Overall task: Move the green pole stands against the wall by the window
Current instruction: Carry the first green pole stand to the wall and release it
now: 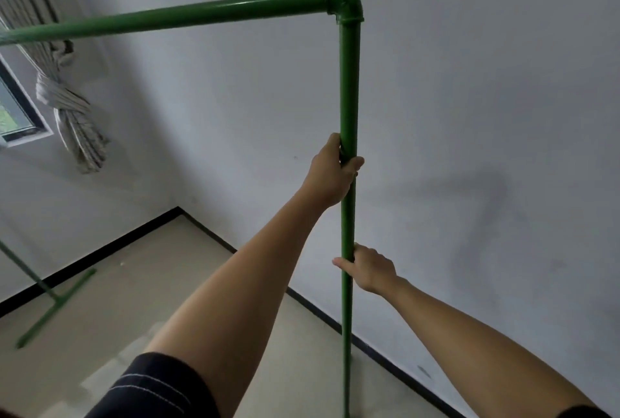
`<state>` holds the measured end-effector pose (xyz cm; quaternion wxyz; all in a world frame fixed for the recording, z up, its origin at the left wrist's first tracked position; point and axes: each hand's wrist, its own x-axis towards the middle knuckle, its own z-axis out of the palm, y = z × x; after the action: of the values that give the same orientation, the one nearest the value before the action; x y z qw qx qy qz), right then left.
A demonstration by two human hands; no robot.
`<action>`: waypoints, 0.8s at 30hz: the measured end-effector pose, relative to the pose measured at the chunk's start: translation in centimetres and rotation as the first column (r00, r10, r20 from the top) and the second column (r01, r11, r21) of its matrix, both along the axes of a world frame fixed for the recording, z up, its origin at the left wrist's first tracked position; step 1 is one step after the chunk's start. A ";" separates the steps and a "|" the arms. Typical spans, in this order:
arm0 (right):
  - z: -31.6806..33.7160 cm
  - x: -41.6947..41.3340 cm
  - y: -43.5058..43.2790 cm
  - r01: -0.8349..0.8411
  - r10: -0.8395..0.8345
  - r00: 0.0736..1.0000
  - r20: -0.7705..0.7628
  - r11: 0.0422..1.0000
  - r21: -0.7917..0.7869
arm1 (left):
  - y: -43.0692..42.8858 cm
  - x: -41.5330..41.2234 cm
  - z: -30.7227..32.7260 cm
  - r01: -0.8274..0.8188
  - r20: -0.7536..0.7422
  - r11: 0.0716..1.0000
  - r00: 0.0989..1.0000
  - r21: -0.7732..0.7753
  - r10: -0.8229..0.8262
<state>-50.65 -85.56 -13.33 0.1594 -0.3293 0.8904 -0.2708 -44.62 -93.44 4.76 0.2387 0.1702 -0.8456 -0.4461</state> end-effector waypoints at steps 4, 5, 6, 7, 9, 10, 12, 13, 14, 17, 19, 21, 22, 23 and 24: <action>0.2 -4.4 -0.5 0.010 -0.010 1.000 -0.020 0.999 0.034 | 0.0 -4.3 0.1 -0.029 0.009 1.000 1.000 0.003 0.028; 0.2 -5.2 -0.5 0.015 -0.015 1.000 -0.018 0.999 0.044 | 0.1 -5.0 0.1 -0.035 0.020 0.999 0.999 0.002 0.034; 0.0 -5.9 -0.6 0.019 -0.018 1.000 -0.012 0.999 0.049 | 0.0 -5.7 0.1 -0.042 0.023 0.999 0.999 0.000 0.042; 0.1 -6.1 -0.7 0.023 -0.023 1.000 -0.013 0.998 0.054 | 0.0 -5.9 0.2 -0.051 0.029 0.999 0.998 -0.002 0.051; 0.0 -6.0 -1.0 0.031 -0.030 0.999 -0.015 0.998 0.048 | -0.2 -6.1 0.1 -0.051 0.027 0.999 0.998 0.002 0.051; -0.4 -5.8 -0.8 0.033 -0.032 0.999 -0.017 0.999 0.041 | -0.2 -6.0 -0.2 -0.053 0.017 0.999 0.998 0.004 0.053; -1.4 -6.2 -1.2 0.029 -0.029 1.000 -0.004 0.997 0.076 | -0.8 -6.5 -1.0 -0.052 0.049 0.999 0.997 0.009 0.052; -2.5 -6.6 -1.6 0.025 -0.026 1.000 0.015 0.994 0.108 | -1.3 -7.2 -2.0 -0.056 0.081 0.998 0.995 0.023 0.054; -2.6 -6.3 -1.3 0.023 -0.023 1.000 0.004 0.993 0.112 | -1.4 -6.9 -2.2 -0.054 0.071 0.998 0.996 0.019 0.053; -2.2 -6.2 -1.0 0.038 -0.034 0.998 -0.056 0.995 0.088 | -1.0 -6.5 -1.7 -0.014 0.014 1.000 1.000 -0.008 0.014; -1.5 -6.6 -0.7 0.038 -0.025 0.994 -0.108 0.992 0.121 | -0.8 -6.6 -0.8 0.014 -0.023 0.999 1.000 -0.033 -0.015; -1.9 -6.3 -0.2 0.006 0.031 0.989 -0.144 0.967 0.253 | -1.2 -5.4 -1.4 0.024 -0.006 0.999 1.000 -0.038 -0.025; -2.4 -5.5 0.2 -0.015 0.062 0.989 -0.138 0.949 0.316 | -1.8 -4.2 -2.3 0.029 0.011 0.999 1.000 -0.035 -0.028; -2.9 -4.6 0.6 -0.036 0.078 0.991 -0.108 0.935 0.353 | -2.5 -2.6 -3.4 0.031 0.045 0.999 0.999 -0.028 -0.029; -3.5 -3.7 0.8 -0.058 0.088 0.994 -0.066 0.931 0.362 | -3.4 -0.8 -4.8 0.030 0.091 0.999 0.995 -0.019 -0.028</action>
<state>-54.31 -84.71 -16.88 0.1906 -0.3383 0.9177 -0.0840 -45.47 -96.87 -0.09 0.1953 0.1755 -0.8625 -0.4326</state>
